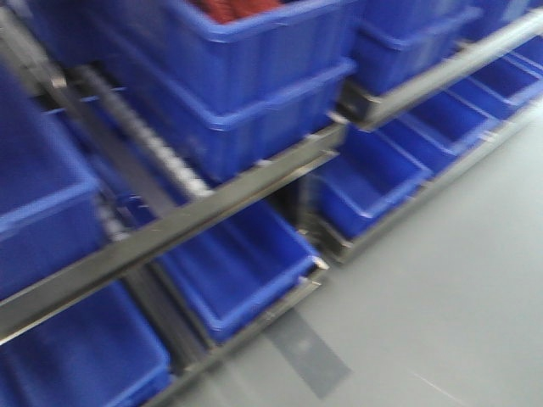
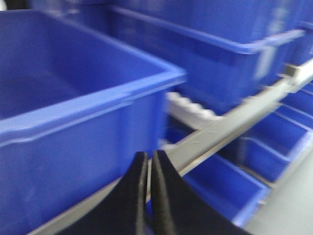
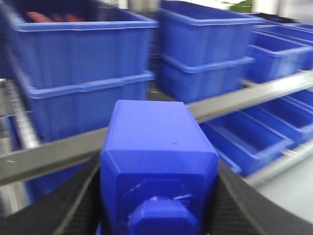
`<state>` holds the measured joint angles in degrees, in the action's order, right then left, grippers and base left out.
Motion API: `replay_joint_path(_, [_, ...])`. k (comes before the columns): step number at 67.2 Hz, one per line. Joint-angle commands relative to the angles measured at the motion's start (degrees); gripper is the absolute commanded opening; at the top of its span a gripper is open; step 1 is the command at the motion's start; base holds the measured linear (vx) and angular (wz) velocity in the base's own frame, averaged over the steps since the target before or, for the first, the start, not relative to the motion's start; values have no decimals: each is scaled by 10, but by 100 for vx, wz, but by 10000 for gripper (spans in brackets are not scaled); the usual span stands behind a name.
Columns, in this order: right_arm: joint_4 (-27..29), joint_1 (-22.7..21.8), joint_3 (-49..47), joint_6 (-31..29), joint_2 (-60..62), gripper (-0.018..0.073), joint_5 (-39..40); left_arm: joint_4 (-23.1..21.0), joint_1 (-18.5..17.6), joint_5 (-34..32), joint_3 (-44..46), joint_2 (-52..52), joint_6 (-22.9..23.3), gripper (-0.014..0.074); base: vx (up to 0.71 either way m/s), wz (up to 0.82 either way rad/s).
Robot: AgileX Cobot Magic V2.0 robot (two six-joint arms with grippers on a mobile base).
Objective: Pour parts from conveyor to right shelf
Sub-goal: 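Turn the base to face an empty blue bin on the shelf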
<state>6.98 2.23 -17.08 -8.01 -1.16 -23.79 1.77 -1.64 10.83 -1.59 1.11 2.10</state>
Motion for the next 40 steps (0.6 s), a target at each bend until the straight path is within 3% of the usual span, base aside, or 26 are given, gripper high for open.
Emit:
replay_joint_path(1, [1,0,-14,-3,-9,-5,45,-1,-3,-40,11,2,4,-6,20,81])
replay_joint_path(40, [1,0,-14,-3,-9,-5,45,-1,-3,-40,11,2,4,-6,18,74])
